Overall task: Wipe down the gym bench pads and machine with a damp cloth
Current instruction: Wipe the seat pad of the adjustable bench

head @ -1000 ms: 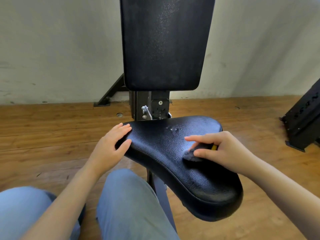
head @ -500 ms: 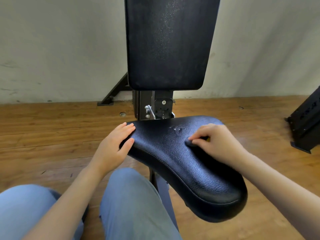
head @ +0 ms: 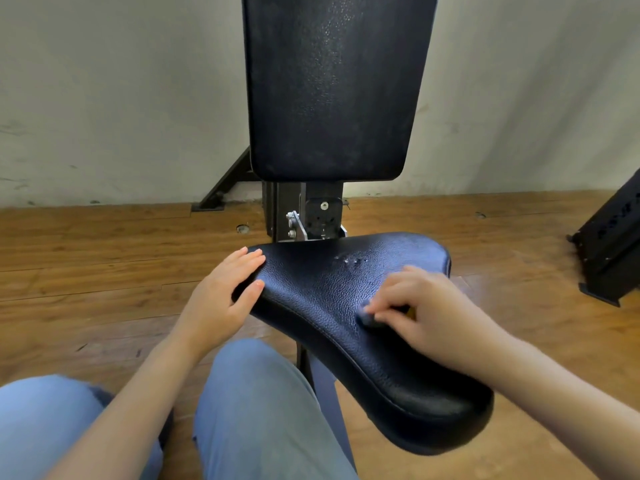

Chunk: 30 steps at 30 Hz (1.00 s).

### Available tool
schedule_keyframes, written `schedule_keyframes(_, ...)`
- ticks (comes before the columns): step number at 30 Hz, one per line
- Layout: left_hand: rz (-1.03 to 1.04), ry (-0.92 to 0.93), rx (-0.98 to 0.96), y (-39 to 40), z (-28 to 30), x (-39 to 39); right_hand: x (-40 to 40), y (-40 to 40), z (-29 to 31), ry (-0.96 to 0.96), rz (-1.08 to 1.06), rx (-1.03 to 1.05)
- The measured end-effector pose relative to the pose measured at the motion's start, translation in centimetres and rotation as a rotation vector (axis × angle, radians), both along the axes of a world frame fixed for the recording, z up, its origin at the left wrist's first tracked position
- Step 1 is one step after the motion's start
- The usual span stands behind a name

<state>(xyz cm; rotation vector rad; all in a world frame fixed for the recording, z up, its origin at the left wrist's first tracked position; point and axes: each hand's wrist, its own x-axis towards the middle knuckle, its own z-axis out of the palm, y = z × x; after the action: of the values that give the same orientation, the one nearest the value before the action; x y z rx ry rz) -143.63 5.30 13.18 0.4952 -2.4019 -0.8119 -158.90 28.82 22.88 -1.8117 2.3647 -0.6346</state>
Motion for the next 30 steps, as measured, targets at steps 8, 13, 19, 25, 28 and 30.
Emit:
schedule_keyframes(8, 0.003, 0.008, 0.003, 0.3, 0.2, 0.0, -8.9, -2.9, -1.5, 0.04, -0.482, -0.013)
schedule_keyframes(13, 0.006, 0.002, 0.013, 0.2, 0.1, 0.0, -1.8, -2.7, -0.8, 0.041, -0.073, -0.015)
schedule_keyframes(19, 0.01, 0.005, 0.018, 0.3, 0.2, -0.1, -6.8, -2.5, -1.1, 0.035, -0.254, -0.015)
schedule_keyframes(25, 0.013, 0.004, 0.009, 0.2, 0.1, 0.0, -6.6, -6.5, -1.1, 0.119, -0.247, 0.101)
schedule_keyframes(28, 0.013, -0.001, 0.016, 0.1, 0.1, -0.1, -0.9, -4.5, -0.4, 0.092, 0.069, 0.019)
schedule_keyframes(30, 0.012, 0.0, 0.019, 0.1, 0.1, 0.0, -1.0, -3.3, -0.4, 0.031, 0.091, 0.032)
